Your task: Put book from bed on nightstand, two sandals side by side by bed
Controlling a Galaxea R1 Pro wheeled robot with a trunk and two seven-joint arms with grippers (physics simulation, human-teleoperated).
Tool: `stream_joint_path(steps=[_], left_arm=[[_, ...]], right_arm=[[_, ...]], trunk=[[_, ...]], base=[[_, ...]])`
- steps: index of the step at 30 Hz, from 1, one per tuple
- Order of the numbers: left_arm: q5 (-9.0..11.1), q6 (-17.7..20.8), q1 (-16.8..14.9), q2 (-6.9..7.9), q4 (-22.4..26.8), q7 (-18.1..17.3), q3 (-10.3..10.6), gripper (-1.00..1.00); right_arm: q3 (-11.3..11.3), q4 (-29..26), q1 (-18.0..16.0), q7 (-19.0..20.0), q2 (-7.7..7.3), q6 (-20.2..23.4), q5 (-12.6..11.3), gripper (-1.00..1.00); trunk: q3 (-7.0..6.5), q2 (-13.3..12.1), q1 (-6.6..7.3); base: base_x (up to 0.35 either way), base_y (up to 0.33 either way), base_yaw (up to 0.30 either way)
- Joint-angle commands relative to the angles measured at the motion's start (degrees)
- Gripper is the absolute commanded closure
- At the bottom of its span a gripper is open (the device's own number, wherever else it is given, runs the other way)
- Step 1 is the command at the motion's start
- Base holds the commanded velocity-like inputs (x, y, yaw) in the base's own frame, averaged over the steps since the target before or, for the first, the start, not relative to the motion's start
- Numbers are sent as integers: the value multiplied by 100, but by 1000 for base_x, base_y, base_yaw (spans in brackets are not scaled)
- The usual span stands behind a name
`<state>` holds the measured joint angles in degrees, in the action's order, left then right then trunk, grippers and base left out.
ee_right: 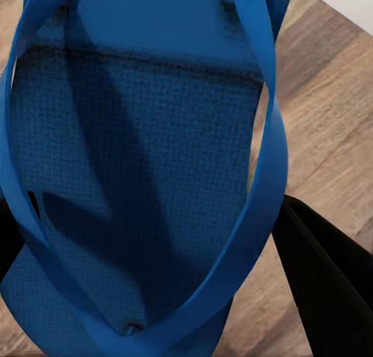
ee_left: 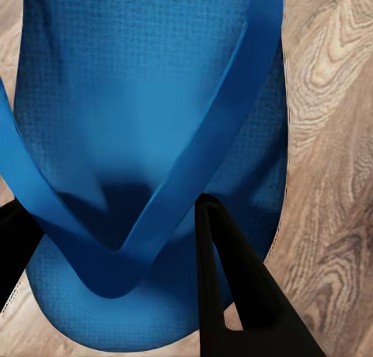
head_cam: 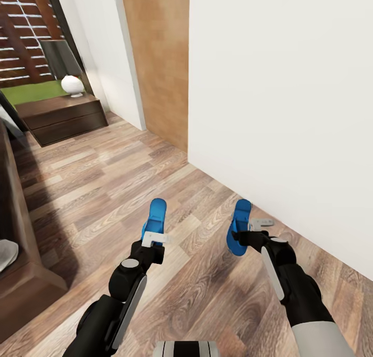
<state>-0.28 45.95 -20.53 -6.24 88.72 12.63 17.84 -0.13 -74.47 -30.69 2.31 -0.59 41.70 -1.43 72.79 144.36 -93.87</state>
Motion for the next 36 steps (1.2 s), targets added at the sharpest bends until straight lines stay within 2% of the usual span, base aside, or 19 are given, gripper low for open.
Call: stream_joint_path(steps=[1,8,24,36], left_arm=[[4,36,-5,0,3,35,-1,100],[230,38,-5,24,5,30,-60,100],[266,142,-7,9,5,29,-38,100],[266,143,-6,9,2,29,-36,100]], right_arm=[[5,75,1,24,-3,32,-8,100],[13,212,1,26,-3,22,10,100],[13,223,1,33,-3,34,12,100],[3,214,1,33,-3,48,-1,100]], trunk=[[-26,0,3],[-237,-9,21],[-712,-31,63],[-990,-47,94]], base=[[0,0,186],[0,0,164],[0,0,183],[0,0,158]])
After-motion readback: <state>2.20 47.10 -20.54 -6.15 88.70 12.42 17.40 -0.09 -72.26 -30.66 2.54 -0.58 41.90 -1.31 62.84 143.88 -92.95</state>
